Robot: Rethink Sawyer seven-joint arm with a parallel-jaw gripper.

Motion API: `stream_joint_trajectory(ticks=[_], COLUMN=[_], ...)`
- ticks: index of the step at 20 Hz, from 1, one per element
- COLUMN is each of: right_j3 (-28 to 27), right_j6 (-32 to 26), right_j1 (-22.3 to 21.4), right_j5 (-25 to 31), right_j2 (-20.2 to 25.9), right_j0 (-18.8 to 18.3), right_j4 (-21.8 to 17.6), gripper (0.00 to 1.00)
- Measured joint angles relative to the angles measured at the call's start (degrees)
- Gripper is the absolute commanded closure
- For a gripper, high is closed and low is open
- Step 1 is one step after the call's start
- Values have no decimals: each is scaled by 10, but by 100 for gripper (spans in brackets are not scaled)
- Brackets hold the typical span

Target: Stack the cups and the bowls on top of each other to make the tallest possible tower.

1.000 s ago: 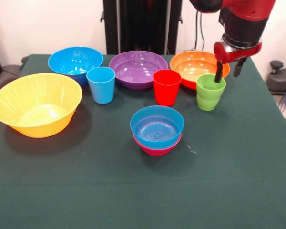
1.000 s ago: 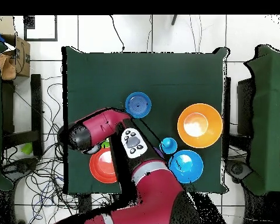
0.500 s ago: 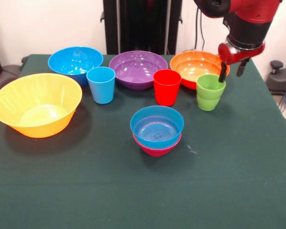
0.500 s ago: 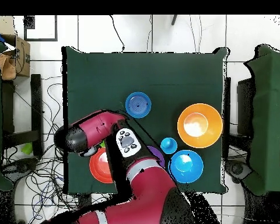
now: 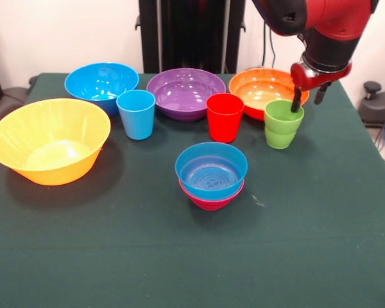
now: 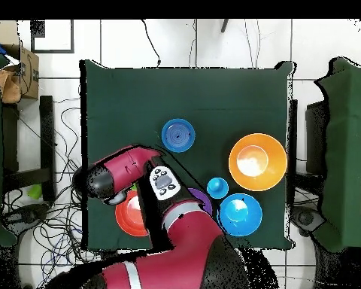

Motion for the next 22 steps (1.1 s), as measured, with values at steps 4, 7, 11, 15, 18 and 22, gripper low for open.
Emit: stream_joint_trajectory(ticks=[4,7,11,15,18,22], right_j3=[0,0,0,0,0,0], right_j6=[0,0,0,0,0,0], right_j1=[-1,-2,-3,-3,-3,-3], right_j5=[0,0,-2,-13,-31,-56], right_j2=[-7,-12,-19,-25,-33,-49], right_j0=[0,0,0,2,7,23], right_j4=[0,0,0,0,0,0], gripper=[0,0,0,0,0,0])
